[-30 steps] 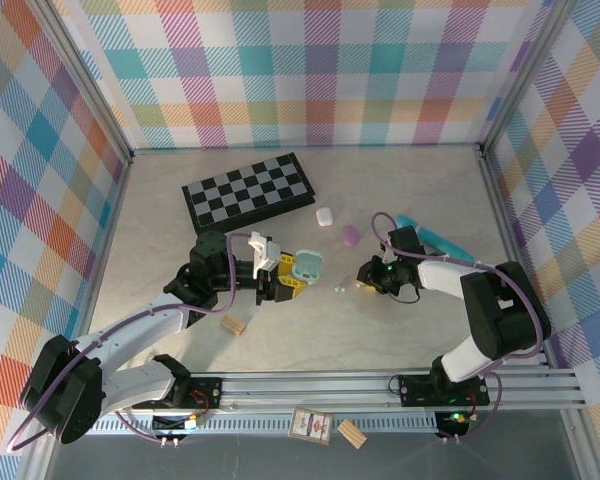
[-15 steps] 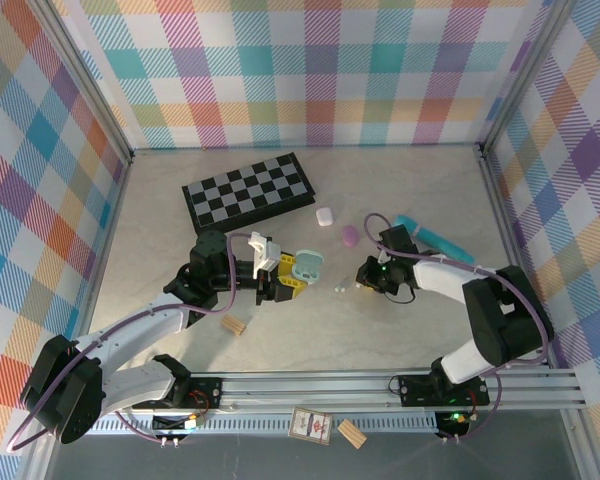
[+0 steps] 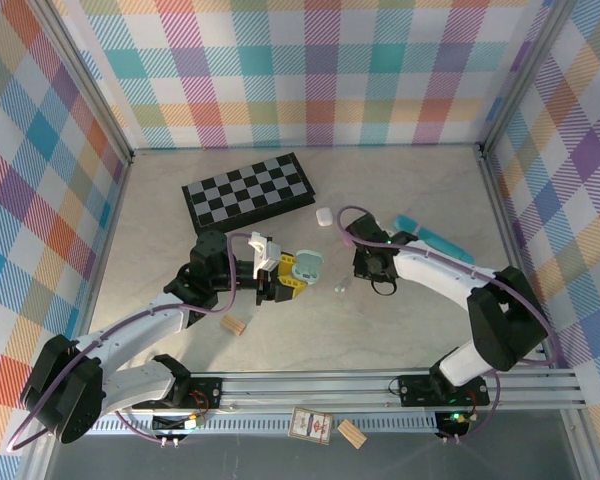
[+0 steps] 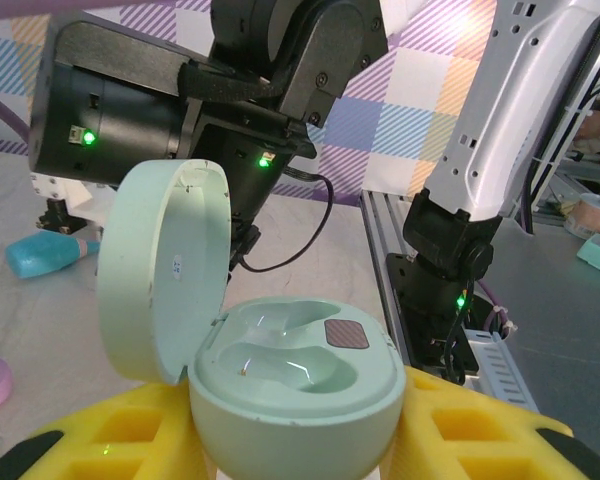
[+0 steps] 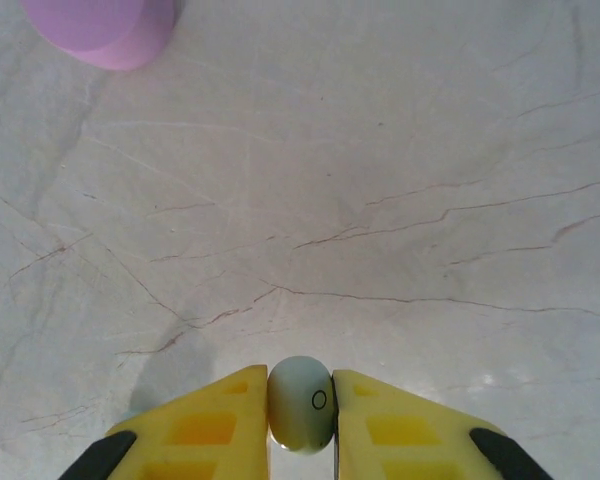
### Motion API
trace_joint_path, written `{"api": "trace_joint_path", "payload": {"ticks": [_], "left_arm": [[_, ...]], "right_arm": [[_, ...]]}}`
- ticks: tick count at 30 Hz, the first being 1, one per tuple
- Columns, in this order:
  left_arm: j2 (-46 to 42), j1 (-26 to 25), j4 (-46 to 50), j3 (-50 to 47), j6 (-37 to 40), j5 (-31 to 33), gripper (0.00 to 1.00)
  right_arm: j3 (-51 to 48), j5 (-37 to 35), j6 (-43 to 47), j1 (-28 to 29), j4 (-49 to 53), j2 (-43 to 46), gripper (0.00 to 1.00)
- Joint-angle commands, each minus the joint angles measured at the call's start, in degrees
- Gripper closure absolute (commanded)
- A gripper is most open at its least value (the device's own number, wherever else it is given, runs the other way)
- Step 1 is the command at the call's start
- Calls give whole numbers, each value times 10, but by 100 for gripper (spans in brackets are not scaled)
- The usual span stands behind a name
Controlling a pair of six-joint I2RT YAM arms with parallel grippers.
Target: Insert wireless bluetooth earbuds into charging case
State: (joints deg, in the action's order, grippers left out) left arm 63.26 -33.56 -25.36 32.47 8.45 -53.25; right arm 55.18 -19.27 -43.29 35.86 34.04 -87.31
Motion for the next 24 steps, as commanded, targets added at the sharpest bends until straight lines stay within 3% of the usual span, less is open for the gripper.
{"api": "trace_joint_path", "payload": {"ticks": [1, 15, 24], "left_arm": [[-2, 6, -1, 7, 13, -10, 60], [26, 27, -39, -5, -6, -2, 61], [68, 51, -63, 6, -8, -4, 60]], "right_arm": [[26, -57, -7, 12, 58, -23, 80], [49, -59, 4, 18, 83, -12, 81], [-6, 41, 124, 24, -37, 122, 81]]}}
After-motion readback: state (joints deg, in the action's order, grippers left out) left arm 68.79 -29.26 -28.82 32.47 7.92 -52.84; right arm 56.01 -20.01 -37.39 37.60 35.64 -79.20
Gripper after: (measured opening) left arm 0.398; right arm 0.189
